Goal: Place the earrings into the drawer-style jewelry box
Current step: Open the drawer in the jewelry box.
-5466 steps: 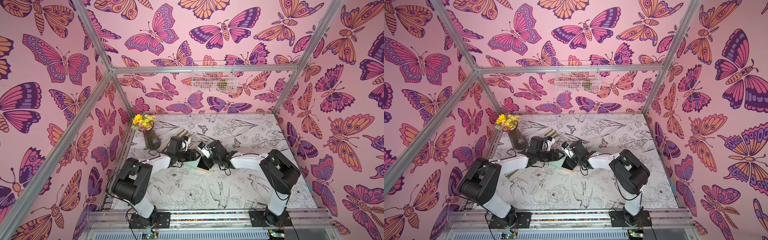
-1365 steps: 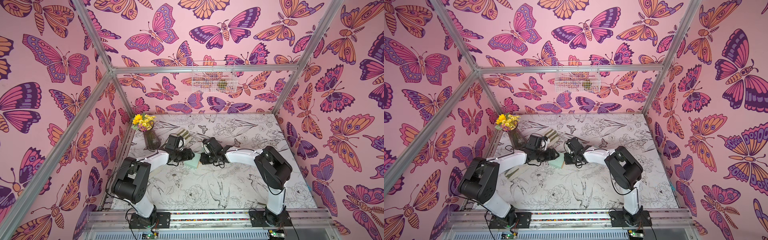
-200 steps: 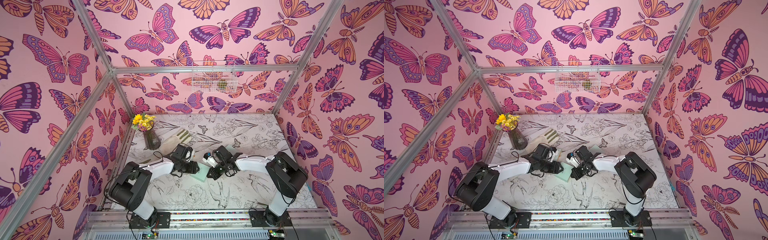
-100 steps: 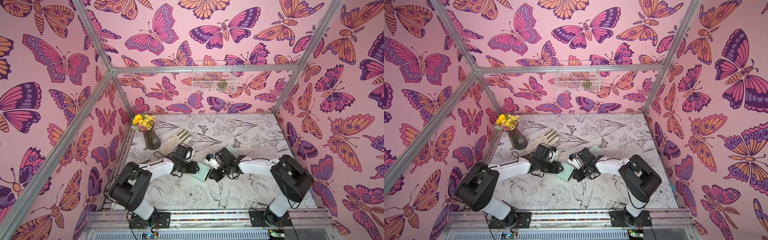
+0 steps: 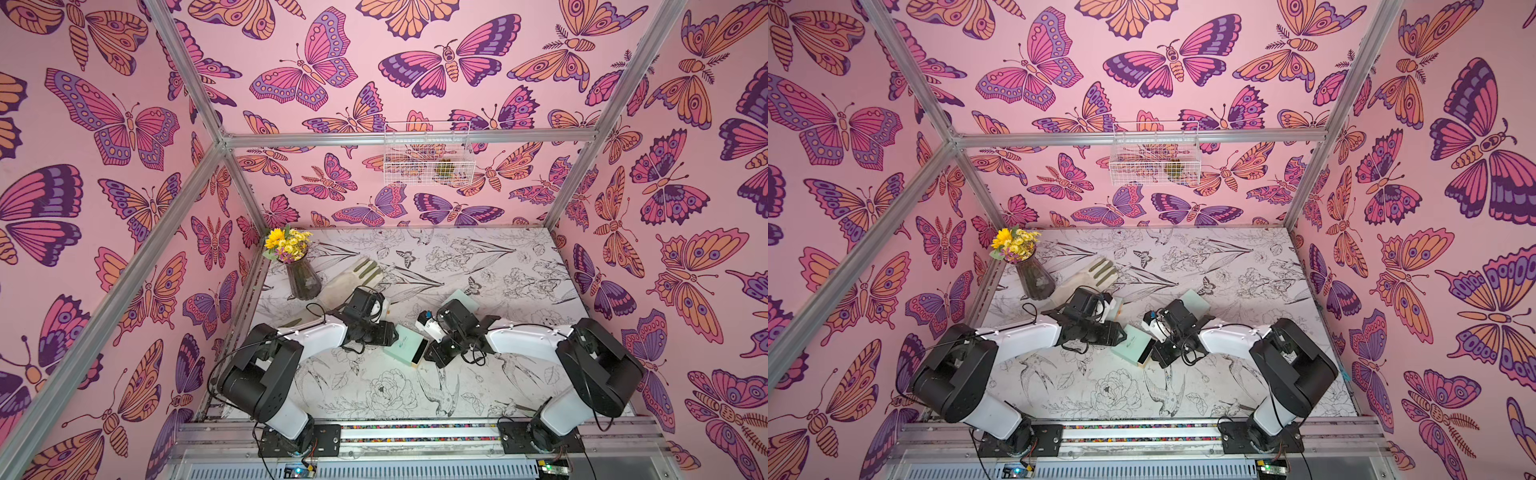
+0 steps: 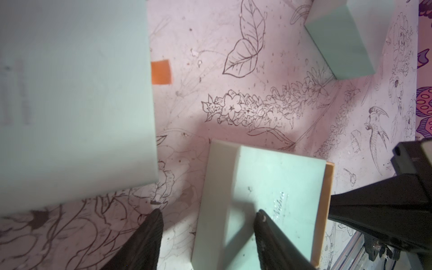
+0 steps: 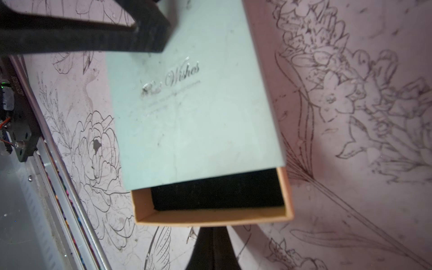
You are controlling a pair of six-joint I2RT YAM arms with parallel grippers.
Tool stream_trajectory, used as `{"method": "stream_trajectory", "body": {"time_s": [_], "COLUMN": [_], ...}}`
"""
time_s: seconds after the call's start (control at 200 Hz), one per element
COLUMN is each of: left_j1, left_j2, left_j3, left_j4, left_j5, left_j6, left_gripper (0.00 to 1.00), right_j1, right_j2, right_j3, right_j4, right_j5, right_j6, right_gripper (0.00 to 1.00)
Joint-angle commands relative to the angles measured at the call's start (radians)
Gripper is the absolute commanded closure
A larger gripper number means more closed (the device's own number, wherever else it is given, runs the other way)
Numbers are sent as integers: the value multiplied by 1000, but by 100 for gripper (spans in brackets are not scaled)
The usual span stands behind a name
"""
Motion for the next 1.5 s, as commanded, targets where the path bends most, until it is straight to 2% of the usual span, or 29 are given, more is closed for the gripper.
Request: {"method": "stream_trajectory", "body": {"time_s": [0.0, 0.295, 0.426, 0.661, 0.761, 1.062, 1.322, 1.492], "left_j1": [23, 23, 23, 28, 28, -19, -19, -18], "left_j2": [31, 21, -61, -217, -242, -213, -130, -90], "left_j3": [-29, -20, -10, 14, 17, 31, 32, 43], "left_j4": [-101, -100, -110, -181, -190, -153, -131, -104], "left_j5": [-137, -131, -128, -201, -172, -55, -139, -107], "left_j6": [11, 11, -4, 0, 13, 49, 36, 28], "left_gripper": [37, 37, 34, 30, 30, 35, 37, 37], "right_j1": [2, 3, 6, 24, 29, 33, 33, 33], "right_j2": [-44, -48, -31, 11, 32, 122, 179, 196], "right_j3": [-29, -29, 4, 70, 88, 168, 214, 219], "right_j4": [-110, -105, -95, -105, -102, -65, -55, -55], "right_j5": [21, 9, -22, -41, -46, -63, -65, -76], "right_j6": [4, 17, 26, 21, 20, 10, -5, -5], "right_gripper": [100, 100, 100, 100, 100, 100, 100, 100]}}
